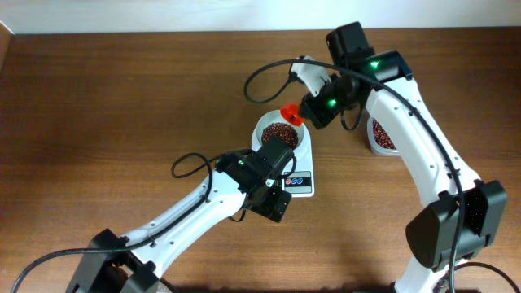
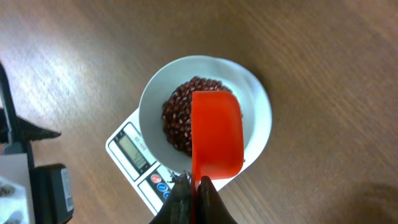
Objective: Scoop item into bowl and weigh 50g on scale
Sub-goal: 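Hold the red scoop tilted over the white bowl with the right gripper, then carry the red scoop with the right gripper back to the bean tub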
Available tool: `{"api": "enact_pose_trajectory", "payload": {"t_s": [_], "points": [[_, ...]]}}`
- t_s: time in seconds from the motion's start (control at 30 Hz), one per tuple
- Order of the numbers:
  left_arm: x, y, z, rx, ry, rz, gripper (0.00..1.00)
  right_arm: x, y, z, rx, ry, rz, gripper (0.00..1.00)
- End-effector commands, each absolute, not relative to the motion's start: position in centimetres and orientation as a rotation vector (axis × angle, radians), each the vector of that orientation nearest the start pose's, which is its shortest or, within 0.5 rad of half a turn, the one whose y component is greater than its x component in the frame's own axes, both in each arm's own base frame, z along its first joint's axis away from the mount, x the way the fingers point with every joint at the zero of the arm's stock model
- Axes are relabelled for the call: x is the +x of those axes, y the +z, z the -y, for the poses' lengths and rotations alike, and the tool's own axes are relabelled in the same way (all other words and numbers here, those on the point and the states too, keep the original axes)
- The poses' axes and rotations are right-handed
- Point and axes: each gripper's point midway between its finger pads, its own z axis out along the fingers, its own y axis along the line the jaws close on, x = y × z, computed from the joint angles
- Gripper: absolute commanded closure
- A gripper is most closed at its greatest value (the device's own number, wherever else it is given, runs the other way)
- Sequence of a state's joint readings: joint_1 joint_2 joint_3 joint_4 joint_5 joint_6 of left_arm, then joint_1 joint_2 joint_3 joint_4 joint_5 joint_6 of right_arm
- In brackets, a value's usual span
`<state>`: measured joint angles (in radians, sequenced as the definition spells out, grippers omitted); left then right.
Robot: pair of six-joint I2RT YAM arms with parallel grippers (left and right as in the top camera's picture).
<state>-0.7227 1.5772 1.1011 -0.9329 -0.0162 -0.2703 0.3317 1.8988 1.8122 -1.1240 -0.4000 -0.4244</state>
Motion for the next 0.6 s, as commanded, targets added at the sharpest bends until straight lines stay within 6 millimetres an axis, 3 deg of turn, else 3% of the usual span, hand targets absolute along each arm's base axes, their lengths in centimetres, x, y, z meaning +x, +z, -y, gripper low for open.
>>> {"api": "enact_pose_trajectory", "payload": {"t_s": [0.0,0.13,0.17,0.23,0.3,0.57], "points": [[23.1,7.7,19.9,0.672,-0.085,-2.905,0.01,39.3,20.5,-21.1,-1.144,0.463,-2.401,0.96],[23.1,7.7,19.9,0.672,-0.085,-2.905,0.01,39.8,20.5,-20.8,-1.098,0.435,-2.42,0.96],[23.1,7.7,19.9,0.672,-0.085,-2.905,0.01,38.9,20.5,-21.4,-1.208,0.471,-2.371,0.96],[23.1,7.7,19.9,0.672,-0.085,-2.905,0.01,39.3,20.4,-21.3,-1.158,0.441,-2.397,0.96],[23.1,7.7,19.9,0.672,-0.085,-2.905,0.01,38.6,20.3,-21.9,-1.258,0.451,-2.353,0.96],[23.1,7.7,19.9,0.672,-0.085,-2.905,0.01,39.3,20.2,-21.4,-1.19,0.392,-2.392,0.96]]}}
